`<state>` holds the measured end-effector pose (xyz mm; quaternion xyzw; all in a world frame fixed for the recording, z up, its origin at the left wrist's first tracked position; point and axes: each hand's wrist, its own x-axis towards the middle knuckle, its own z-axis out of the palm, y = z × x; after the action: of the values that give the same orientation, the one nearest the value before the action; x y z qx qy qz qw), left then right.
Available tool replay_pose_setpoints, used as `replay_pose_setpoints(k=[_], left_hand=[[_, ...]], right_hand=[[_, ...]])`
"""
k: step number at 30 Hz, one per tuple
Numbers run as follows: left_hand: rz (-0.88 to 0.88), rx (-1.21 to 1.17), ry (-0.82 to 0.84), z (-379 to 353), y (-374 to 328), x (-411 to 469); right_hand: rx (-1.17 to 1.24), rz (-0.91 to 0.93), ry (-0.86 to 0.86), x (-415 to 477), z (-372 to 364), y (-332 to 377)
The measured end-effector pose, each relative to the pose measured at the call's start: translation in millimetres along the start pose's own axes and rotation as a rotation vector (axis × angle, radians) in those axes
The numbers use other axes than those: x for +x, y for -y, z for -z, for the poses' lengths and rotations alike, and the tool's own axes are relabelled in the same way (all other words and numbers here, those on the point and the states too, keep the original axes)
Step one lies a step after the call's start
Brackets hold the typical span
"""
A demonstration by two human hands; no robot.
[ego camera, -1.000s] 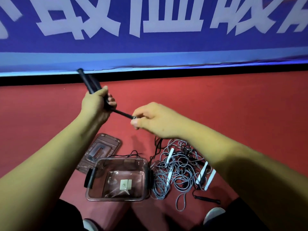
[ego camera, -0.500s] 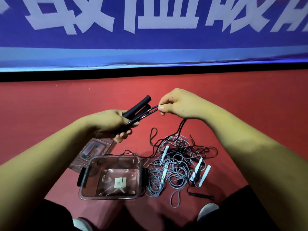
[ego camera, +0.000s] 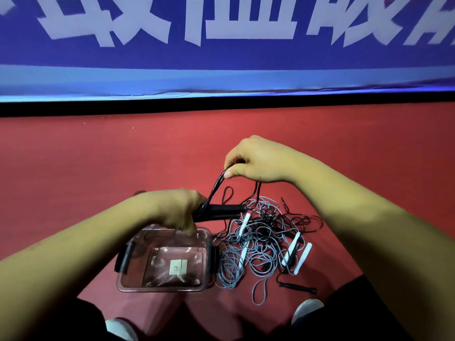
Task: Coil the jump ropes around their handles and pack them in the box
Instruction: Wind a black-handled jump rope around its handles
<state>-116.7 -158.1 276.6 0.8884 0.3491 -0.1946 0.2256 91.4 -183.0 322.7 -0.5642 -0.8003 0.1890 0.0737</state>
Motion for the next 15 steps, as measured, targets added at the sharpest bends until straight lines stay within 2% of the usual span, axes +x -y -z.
replay_pose_setpoints(k=[3, 7, 10, 15], left_hand=[[-0.079, 0.1, -0.072, -10, -15, -5], [-0.16, -0.234, -0.201, -1, -20, -14], [-0.146, -0.478, -0.315, 11, -19, -24], [-0.071, -0.631, -0.489, 25, -15, -30]], right_hand=[[0.169, 0.015, -0.047, 8, -4, -8], [0.42, -0.047, -0.086, 14, -13, -19], [0.622, -0.127, -0.081, 15, -27, -21], [0.906, -0.245, -0.079, 23, -47, -7]])
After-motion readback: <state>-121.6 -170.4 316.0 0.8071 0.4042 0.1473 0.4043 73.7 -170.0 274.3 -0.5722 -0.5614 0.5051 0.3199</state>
